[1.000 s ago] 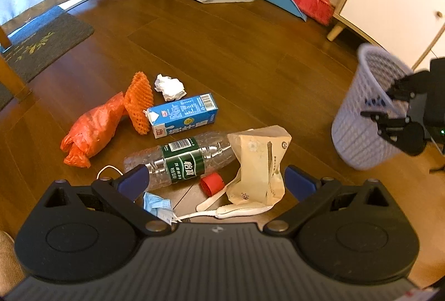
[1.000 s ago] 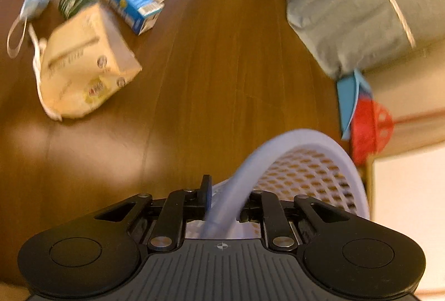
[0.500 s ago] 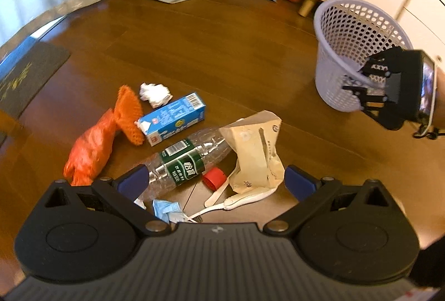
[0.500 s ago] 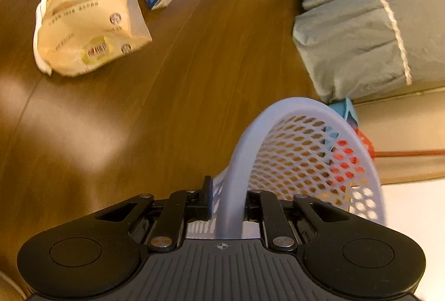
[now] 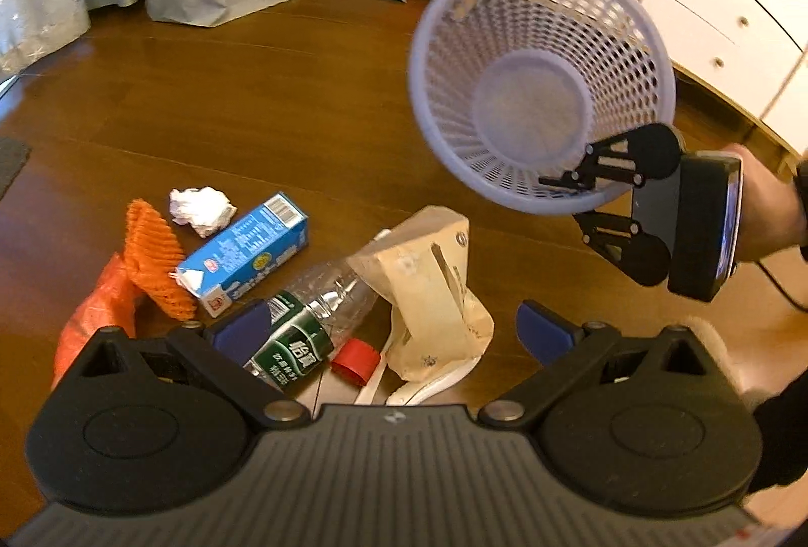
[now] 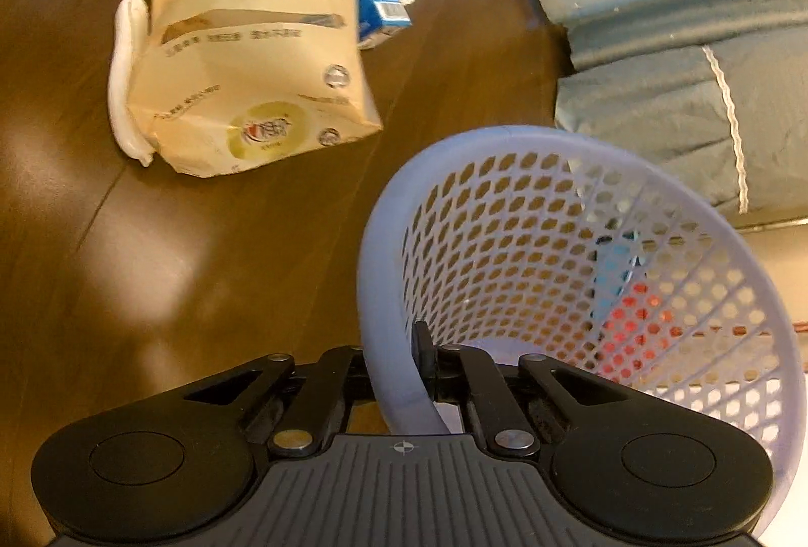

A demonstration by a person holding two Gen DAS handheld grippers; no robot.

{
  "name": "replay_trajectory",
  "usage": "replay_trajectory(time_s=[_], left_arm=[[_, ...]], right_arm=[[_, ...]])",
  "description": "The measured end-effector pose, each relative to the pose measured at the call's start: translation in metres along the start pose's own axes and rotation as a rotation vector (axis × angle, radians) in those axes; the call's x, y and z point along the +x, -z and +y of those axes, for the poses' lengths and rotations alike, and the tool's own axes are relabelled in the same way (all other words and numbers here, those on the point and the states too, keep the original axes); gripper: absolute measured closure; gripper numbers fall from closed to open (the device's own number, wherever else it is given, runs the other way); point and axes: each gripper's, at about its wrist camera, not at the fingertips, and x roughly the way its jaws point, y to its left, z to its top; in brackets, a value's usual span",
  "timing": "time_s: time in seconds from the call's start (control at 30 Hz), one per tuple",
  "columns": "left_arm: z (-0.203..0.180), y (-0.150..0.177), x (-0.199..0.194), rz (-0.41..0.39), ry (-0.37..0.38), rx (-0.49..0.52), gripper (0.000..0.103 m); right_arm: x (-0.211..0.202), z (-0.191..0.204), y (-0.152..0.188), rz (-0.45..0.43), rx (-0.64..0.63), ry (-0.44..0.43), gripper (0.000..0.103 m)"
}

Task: Collect trash
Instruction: 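Grasp the wastebasket rim with the right tool and lift it near the trash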

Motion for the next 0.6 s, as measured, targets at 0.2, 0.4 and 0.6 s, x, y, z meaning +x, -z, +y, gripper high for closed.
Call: replay_trajectory(time_s=[0.2,0.4,0.6], left_arm=[[0.003,0.019,0.016,0.001,0.021,0.026,0.005],[0.005,0.027,0.014,-0.015,-0.004,0.006,0.008],[0.003,0.031,0.009,-0.022,-0.042,0.003,0.008]], right_arm=[[0.007,0.009,-0.004,0.011,0.007,0.009,0.103],[0.012,0.018,-0.009,-0.01,0.044,0.044,0.103],[0.01,0.018,-0.008,-0.008,0.077,0.094,0.103]])
